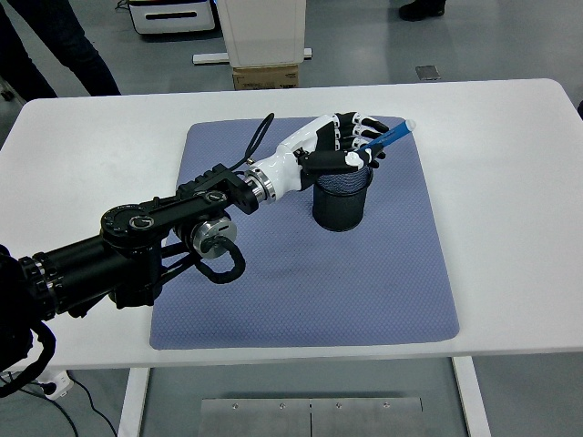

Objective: Left hand places marker in pen holder

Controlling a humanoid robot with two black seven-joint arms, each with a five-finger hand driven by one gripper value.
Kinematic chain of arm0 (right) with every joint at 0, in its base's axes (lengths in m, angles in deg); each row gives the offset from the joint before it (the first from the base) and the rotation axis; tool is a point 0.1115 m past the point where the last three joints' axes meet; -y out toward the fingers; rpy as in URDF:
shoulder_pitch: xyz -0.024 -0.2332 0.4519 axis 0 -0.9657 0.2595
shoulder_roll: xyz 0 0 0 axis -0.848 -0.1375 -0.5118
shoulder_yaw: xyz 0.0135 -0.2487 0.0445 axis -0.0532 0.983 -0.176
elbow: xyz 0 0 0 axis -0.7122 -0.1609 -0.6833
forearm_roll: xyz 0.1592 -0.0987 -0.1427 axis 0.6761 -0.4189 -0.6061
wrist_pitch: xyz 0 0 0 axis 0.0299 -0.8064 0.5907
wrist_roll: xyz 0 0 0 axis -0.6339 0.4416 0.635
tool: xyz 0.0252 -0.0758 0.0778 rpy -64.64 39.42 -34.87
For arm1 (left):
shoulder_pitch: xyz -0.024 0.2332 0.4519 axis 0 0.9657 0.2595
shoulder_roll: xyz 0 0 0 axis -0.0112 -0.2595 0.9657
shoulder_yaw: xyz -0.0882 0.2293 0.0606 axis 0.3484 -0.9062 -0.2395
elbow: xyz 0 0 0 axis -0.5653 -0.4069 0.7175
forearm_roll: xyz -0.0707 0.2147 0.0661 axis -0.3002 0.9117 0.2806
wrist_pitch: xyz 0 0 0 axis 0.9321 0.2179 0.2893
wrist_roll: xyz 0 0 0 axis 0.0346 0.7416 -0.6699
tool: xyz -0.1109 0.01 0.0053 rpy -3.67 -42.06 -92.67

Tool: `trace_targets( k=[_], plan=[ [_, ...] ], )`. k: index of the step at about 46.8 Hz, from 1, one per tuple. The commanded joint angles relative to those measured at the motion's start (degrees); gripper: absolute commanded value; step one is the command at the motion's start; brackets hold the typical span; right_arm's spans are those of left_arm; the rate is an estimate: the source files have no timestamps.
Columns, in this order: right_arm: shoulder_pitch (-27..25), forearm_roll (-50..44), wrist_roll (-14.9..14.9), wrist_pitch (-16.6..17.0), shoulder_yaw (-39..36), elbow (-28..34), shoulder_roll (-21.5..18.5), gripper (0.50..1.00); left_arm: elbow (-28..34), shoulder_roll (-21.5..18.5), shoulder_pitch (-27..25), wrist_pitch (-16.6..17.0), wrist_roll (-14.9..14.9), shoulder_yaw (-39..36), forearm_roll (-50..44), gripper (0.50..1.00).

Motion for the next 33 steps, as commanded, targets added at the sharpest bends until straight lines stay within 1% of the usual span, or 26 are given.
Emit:
trace_targets(
  k=[1, 3, 4, 5, 7, 11, 16, 18, 23, 33],
  plan=[
    [0.00, 0.00, 0.00, 0.00, -0.03, 0.00, 0.00, 1.000, -0.01, 0.31, 0.00, 0.02, 0.00, -0.01, 0.00, 0.531],
    [0.00, 0.00, 0.00, 0.00, 0.06, 0.00, 0.00, 1.000, -0.01, 0.31, 0.00, 0.11, -0.09, -0.01, 0.00, 0.595],
    [0.00, 0.00, 0.00, 0.00, 0.06, 0.00, 0.00, 1.000, -0.01, 0.31, 0.00, 0.11, -0.09, -0.01, 0.00, 0.596],
    [0.00, 0.00, 0.00, 0.00, 0.06, 0.00, 0.00, 1.000, -0.01, 0.39, 0.00, 0.11, -0.09, -0.01, 0.09, 0.680],
    [0.00, 0.00, 0.00, 0.00, 0.06, 0.00, 0.00, 1.000, -0.01, 0.39, 0.00, 0.11, -0.09, -0.01, 0.09, 0.689],
    [0.00, 0.00, 0.00, 0.00, 0.06, 0.00, 0.00, 1.000, -0.01, 0.39, 0.00, 0.11, -0.09, -0.01, 0.09, 0.812],
    [0.00, 0.00, 0.00, 0.00, 0.06, 0.00, 0.00, 1.000, -0.01, 0.31, 0.00, 0.11, -0.09, -0.01, 0.09, 0.918],
    [0.00, 0.09, 0.00, 0.00, -0.03, 0.00, 0.00, 1.000, -0.01, 0.31, 0.00, 0.20, -0.09, -0.01, 0.09, 0.950],
    [0.00, 0.00, 0.00, 0.00, 0.06, 0.00, 0.00, 1.000, -0.01, 0.13, 0.00, 0.28, -0.09, 0.08, 0.09, 0.994],
    [0.00, 0.09, 0.00, 0.00, -0.03, 0.00, 0.00, 1.000, -0.01, -0.57, -0.18, 0.11, -0.09, 3.76, 0.09, 1.000]
  ],
)
